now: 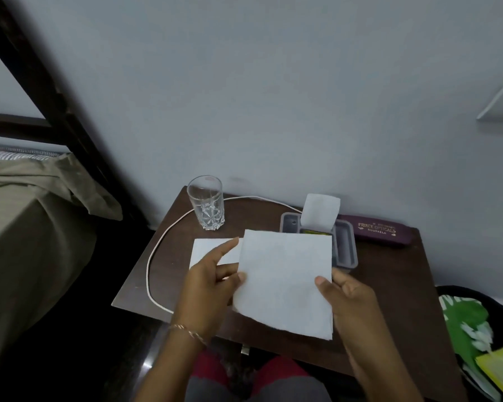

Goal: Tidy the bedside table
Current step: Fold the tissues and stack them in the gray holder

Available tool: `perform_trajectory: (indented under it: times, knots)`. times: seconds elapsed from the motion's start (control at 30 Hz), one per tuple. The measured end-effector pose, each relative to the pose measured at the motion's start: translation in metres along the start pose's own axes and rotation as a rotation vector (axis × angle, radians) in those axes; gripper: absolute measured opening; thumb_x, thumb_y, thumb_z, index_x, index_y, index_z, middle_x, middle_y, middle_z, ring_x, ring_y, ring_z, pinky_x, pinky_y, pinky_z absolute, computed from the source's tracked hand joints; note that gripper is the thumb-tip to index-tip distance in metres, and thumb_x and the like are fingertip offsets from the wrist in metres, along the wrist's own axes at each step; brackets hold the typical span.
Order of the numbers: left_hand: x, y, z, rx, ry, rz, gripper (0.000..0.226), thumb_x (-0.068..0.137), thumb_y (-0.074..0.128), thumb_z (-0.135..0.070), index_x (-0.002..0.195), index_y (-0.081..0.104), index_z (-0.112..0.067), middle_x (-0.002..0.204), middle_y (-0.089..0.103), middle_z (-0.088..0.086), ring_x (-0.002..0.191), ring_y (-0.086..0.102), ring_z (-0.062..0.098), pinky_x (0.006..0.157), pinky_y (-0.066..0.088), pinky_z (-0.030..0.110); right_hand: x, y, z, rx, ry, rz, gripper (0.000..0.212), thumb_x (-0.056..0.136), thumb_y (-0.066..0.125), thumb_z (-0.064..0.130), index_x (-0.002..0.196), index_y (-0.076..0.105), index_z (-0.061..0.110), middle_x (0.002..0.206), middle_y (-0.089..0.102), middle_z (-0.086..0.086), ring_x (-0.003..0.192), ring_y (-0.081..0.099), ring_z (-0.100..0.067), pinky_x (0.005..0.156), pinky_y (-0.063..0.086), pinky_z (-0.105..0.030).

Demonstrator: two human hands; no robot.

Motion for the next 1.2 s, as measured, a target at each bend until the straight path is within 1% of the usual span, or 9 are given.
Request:
perform_trajectory:
  times: [0.17, 0.3, 0.37, 0.47, 0.63, 0.8, 0.9, 1.07, 1.2]
  knots:
    - [-0.022, 0.028, -0.028, 0.411, 0.350, -0.170, 0.076, 0.085, 0.061, -0.010, 0.136, 0.024, -0.054, 0.092, 0.073, -0.018, 0.084, 0.066, -0.002, 0.075, 0.044, 0.005, 0.001, 0.015, 0.002, -0.228, -0.115, -0.093, 0.029, 0.093, 0.051, 0.011, 0.085, 0.070, 0.031, 0.073, 0.072, 0.017, 0.069, 0.068, 0.000, 0.058, 0.053, -0.018]
    - [-0.035, 0.059, -0.036, 0.509, 0.465, -0.180, 0.076, 0.091, 0.044, -0.028, 0.127, -0.010, -0.067, 0.098, 0.073, -0.012, 0.087, 0.069, 0.010, 0.073, 0.052, 0.015, 0.000, 0.031, 0.006, -0.160, -0.142, -0.074, 0.031, 0.094, 0.049, 0.009, 0.074, 0.069, 0.021, 0.060, 0.069, 0.012, 0.054, 0.061, 0.001, 0.050, 0.045, -0.014]
    - [-0.042, 0.069, -0.038, 0.585, 0.615, -0.189, 0.066, 0.086, 0.034, -0.035, 0.133, -0.004, -0.062, 0.080, 0.074, -0.002, 0.069, 0.071, 0.018, 0.058, 0.058, 0.032, -0.001, 0.031, 0.004, -0.082, -0.096, -0.059, 0.029, 0.096, 0.047, 0.014, 0.078, 0.070, 0.017, 0.057, 0.066, 0.012, 0.052, 0.058, 0.004, 0.049, 0.042, -0.012]
    - [-0.047, 0.074, -0.040, 0.631, 0.695, -0.191, 0.064, 0.086, 0.035, -0.035, 0.141, 0.005, -0.050, 0.067, 0.071, -0.002, 0.055, 0.068, 0.013, 0.044, 0.054, 0.029, 0.000, 0.029, 0.000, 0.070, -0.014, -0.015, 0.027, 0.097, 0.045, 0.019, 0.093, 0.072, 0.015, 0.081, 0.076, 0.001, 0.076, 0.070, -0.009, 0.065, 0.050, -0.022]
    - [-0.049, 0.079, -0.042, 0.680, 0.698, -0.176, 0.058, 0.083, 0.040, -0.035, 0.140, 0.033, -0.030, 0.061, 0.067, -0.012, 0.080, 0.059, 0.001, 0.061, 0.042, 0.006, -0.001, 0.032, -0.002, 0.264, 0.076, 0.028, 0.027, 0.096, 0.044, 0.019, 0.094, 0.071, 0.015, 0.087, 0.076, -0.005, 0.083, 0.072, -0.016, 0.076, 0.056, -0.029]
    - [-0.050, 0.082, -0.041, 0.792, 0.661, -0.115, 0.055, 0.083, 0.039, -0.034, 0.137, 0.040, -0.024, 0.083, 0.074, -0.009, 0.066, 0.066, 0.001, 0.067, 0.046, 0.011, 0.000, 0.031, -0.010, 0.482, 0.160, 0.028, 0.029, 0.089, 0.051, 0.036, 0.096, 0.070, 0.017, 0.091, 0.076, -0.005, 0.087, 0.072, -0.018, 0.086, 0.051, -0.039]
    - [-0.051, 0.082, -0.036, 0.748, 0.696, -0.064, 0.055, 0.082, 0.048, -0.026, 0.136, 0.039, -0.030, 0.095, 0.073, -0.009, 0.083, 0.065, 0.001, 0.072, 0.049, 0.015, 0.000, 0.029, -0.004, 0.425, 0.102, 0.029, 0.025, 0.085, 0.057, 0.032, 0.093, 0.073, 0.014, 0.089, 0.075, -0.010, 0.086, 0.072, -0.023, 0.085, 0.053, -0.041]
    - [-0.029, 0.044, -0.025, 0.057, 0.283, -0.115, 0.025, 0.081, 0.055, -0.024, 0.104, 0.060, -0.031, 0.097, 0.071, -0.015, 0.097, 0.063, 0.003, 0.077, 0.048, 0.017, 0.005, 0.012, 0.001, 0.424, 0.125, 0.085, 0.022, 0.090, 0.051, 0.015, 0.104, 0.065, 0.004, 0.097, 0.074, -0.016, 0.086, 0.071, -0.025, 0.074, 0.057, -0.037]
    - [0.006, 0.057, -0.014, -0.205, -0.163, 0.270, 0.048, 0.067, 0.062, -0.050, 0.104, 0.067, -0.019, 0.101, 0.073, -0.003, 0.095, 0.067, 0.013, 0.079, 0.055, 0.023, 0.012, 0.000, 0.006, 0.188, 0.176, 0.238, 0.027, 0.084, 0.056, 0.021, 0.106, 0.064, 0.008, 0.097, 0.075, -0.010, 0.090, 0.071, -0.022, 0.078, 0.058, -0.035]
Point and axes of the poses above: each hand's wrist, its own x-axis towards the middle knuckle, its own y-axis out of the palm, z = x × y, the point moved 6 cm from there along x, towards the middle knuckle
